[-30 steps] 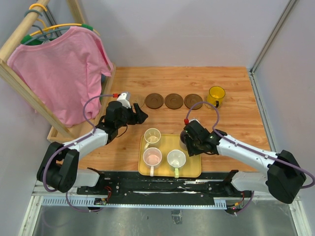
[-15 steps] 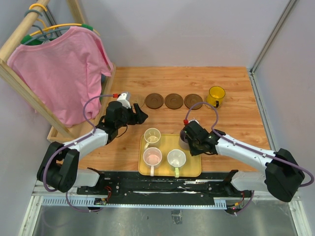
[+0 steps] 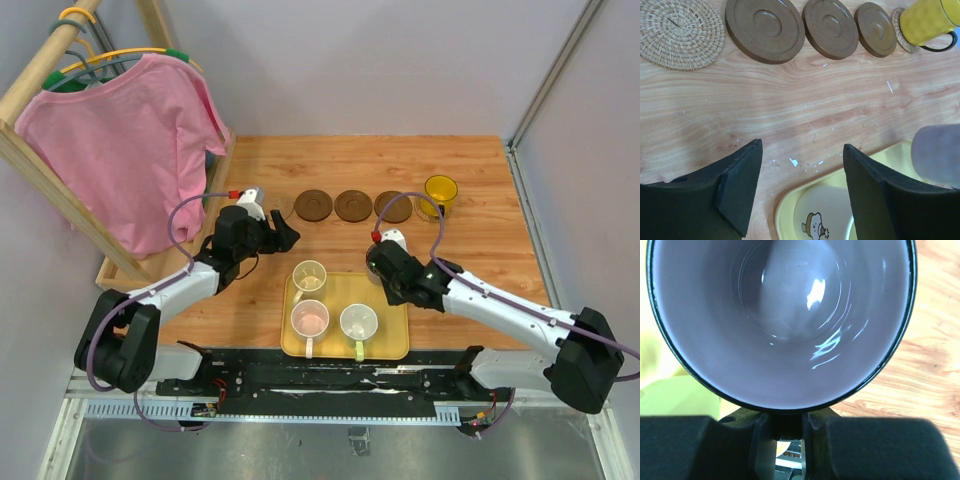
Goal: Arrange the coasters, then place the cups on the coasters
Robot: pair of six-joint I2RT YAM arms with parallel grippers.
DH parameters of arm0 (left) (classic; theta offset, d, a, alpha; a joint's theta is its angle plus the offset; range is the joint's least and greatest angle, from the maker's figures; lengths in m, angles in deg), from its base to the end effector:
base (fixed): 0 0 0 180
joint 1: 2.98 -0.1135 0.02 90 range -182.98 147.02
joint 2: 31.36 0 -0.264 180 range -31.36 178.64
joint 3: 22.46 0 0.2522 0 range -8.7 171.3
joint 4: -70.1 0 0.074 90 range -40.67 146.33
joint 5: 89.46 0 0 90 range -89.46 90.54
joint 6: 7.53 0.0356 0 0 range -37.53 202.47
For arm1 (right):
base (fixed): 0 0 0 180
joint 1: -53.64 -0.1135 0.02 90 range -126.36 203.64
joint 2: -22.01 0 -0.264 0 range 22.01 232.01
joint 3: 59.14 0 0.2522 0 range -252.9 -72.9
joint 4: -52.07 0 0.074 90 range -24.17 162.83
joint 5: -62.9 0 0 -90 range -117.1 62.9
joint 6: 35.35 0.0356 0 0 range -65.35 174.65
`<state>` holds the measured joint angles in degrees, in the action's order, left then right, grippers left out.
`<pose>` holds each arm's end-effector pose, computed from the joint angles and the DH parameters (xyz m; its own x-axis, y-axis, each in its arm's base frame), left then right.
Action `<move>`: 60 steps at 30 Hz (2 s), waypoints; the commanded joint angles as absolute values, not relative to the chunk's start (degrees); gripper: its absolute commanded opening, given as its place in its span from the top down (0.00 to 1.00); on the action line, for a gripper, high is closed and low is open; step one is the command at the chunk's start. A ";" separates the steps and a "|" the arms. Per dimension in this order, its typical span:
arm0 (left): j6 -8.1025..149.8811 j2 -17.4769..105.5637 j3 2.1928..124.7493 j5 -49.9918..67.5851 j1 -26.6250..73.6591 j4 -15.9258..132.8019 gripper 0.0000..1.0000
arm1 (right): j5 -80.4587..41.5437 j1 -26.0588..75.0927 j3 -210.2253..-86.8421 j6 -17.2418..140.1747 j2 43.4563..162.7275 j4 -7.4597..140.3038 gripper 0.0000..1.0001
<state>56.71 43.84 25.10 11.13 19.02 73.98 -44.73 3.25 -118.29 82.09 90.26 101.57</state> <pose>0.2532 -0.1094 0.2078 -0.5643 -0.2328 -0.7921 0.3097 0.8297 -0.4645 0.1533 0.1683 0.2267 -0.7749 -0.2476 -0.5815 -0.3116 0.9502 0.0107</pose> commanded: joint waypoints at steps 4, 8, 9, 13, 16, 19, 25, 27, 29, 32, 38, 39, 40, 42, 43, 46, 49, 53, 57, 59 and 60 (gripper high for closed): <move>57.84 41.26 24.64 9.79 19.45 74.25 0.30 | -59.94 2.68 -127.63 82.46 90.28 101.30 0.99; 57.76 41.06 24.80 9.27 19.45 74.09 0.30 | -62.72 4.81 -135.12 81.88 94.90 101.13 0.99; 57.75 41.02 24.97 9.22 19.47 74.12 0.30 | -63.21 5.60 -136.78 81.62 96.22 100.80 0.99; 57.93 40.88 25.86 8.90 19.43 73.86 0.30 | -62.16 10.93 -141.55 80.98 101.10 98.75 0.99; 58.50 41.05 26.80 7.94 19.44 73.34 0.31 | -58.69 15.92 -143.29 80.15 104.27 96.34 0.99; 58.75 41.84 27.78 7.41 19.49 73.06 0.32 | -54.82 20.53 -144.49 78.65 107.45 93.21 0.99; 58.80 43.44 28.86 6.93 19.44 73.51 0.33 | -50.19 26.11 -148.74 76.09 114.85 89.44 0.99; 59.09 43.76 29.10 6.71 19.50 73.24 0.33 | -48.98 27.53 -151.12 75.93 118.21 89.45 0.99; 59.38 43.95 29.22 6.33 19.50 72.91 0.33 | -48.36 28.71 -153.36 75.89 120.93 89.52 0.99; 59.66 44.21 29.40 5.97 19.44 72.41 0.33 | -47.41 29.97 -156.30 76.08 124.56 89.73 0.99; 59.70 44.65 29.19 5.74 19.44 72.49 0.33 | -46.28 31.54 -159.66 76.63 128.97 89.82 0.99; 59.68 44.74 29.25 5.80 19.46 72.47 0.33 | -46.20 31.70 -159.85 76.75 129.38 89.84 0.99; 59.70 44.75 29.19 5.80 19.47 72.50 0.33 | -45.97 31.87 -159.95 76.86 129.67 89.80 0.99; 59.70 44.91 29.20 5.73 19.49 72.48 0.33 | -45.42 32.23 -159.91 76.99 130.14 89.75 0.99; 59.68 45.04 29.26 5.75 19.48 72.50 0.33 | -44.84 32.39 -159.90 77.10 130.38 89.74 0.99; 59.56 45.34 29.34 5.89 19.45 72.59 0.34 | -44.01 32.51 -159.60 77.25 130.85 89.75 0.99; 59.53 45.61 29.37 5.96 19.48 72.59 0.34 | -43.55 32.59 -159.30 77.33 131.31 89.65 0.99; 59.59 45.63 29.27 6.04 19.45 72.43 0.34 | -42.74 32.77 -159.22 77.44 132.36 89.36 0.99; 59.65 45.46 29.10 5.97 19.44 72.47 0.34 | -42.31 32.88 -159.47 77.84 133.55 89.29 0.99; 59.79 45.41 29.03 5.91 19.44 72.38 0.34 | -42.14 32.99 -159.48 78.06 133.88 89.32 0.99; 59.86 45.37 29.02 5.90 19.46 72.41 0.34 | -42.15 33.07 -159.36 78.11 134.07 89.19 0.99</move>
<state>58.77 45.41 27.64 6.38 19.02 72.43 -41.64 31.78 -156.95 77.13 133.95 91.98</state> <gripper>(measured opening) 0.665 0.191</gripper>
